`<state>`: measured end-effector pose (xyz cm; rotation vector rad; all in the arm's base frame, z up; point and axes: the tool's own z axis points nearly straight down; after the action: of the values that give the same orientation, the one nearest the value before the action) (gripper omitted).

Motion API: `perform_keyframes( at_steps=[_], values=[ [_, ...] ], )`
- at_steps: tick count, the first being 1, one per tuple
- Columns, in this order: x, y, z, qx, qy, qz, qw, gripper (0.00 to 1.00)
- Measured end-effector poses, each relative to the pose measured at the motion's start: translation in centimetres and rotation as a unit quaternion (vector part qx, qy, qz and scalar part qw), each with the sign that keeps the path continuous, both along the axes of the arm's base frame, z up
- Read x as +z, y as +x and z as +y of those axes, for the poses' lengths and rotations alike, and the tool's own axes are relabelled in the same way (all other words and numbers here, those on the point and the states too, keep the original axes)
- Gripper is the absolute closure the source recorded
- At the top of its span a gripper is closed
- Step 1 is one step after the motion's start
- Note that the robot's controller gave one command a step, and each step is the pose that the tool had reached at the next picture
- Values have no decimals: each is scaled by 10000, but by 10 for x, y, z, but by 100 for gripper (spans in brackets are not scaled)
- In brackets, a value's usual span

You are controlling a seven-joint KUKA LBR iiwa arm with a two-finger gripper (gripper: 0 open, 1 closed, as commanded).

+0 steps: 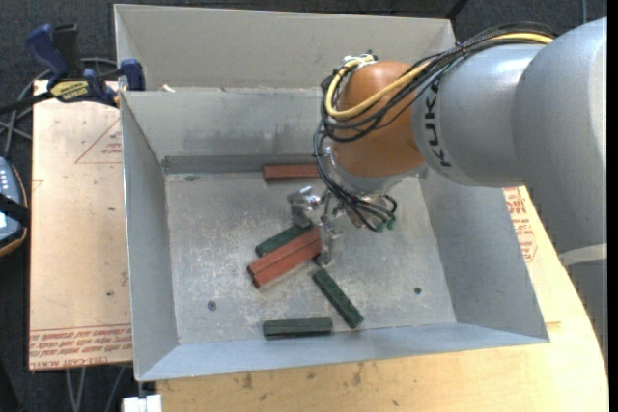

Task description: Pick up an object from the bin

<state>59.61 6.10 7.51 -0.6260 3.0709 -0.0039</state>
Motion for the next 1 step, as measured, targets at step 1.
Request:
perform_keyframes(
  at_steps=[1],
  values=[
    [1,0,0,0,1,3,10000,100]
  ],
)
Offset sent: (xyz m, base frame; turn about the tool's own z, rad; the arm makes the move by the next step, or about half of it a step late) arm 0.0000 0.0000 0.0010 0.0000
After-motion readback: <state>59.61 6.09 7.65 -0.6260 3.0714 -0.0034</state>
